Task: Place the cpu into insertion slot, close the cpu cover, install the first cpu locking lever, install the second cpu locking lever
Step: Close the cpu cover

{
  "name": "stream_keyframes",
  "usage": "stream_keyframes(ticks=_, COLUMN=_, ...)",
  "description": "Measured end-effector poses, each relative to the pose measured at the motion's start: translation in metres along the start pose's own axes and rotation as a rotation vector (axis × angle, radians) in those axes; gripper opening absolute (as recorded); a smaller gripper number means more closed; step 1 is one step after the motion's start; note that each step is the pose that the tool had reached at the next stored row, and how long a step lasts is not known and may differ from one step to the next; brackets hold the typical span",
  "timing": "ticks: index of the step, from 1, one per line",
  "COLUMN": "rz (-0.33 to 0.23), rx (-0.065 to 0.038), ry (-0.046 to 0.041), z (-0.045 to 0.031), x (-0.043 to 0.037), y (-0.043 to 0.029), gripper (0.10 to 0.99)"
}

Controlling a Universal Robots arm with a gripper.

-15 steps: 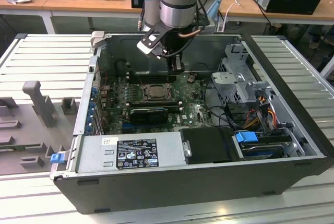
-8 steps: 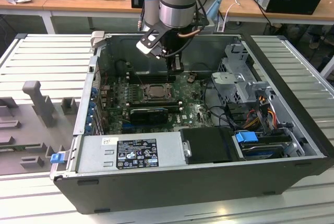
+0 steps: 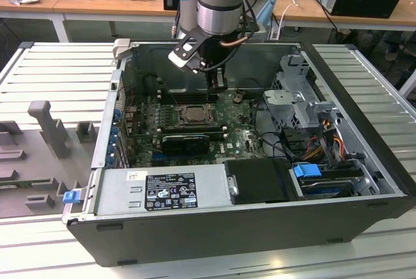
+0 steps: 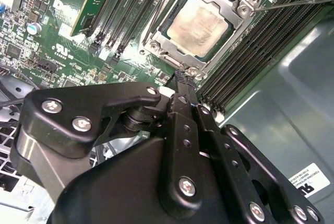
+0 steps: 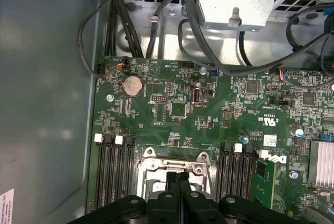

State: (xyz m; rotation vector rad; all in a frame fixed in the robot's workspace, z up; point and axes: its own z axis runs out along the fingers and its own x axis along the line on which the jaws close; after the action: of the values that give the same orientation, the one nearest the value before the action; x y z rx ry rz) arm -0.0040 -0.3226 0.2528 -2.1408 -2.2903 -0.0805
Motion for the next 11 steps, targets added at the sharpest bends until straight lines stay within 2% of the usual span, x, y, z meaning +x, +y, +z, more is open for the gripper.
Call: stream_keyframes(ticks=11, rz=0.0, rx=0.0, ry=0.0, z=-0.0001, x=0.0003, y=-0.0038, gripper=0.106)
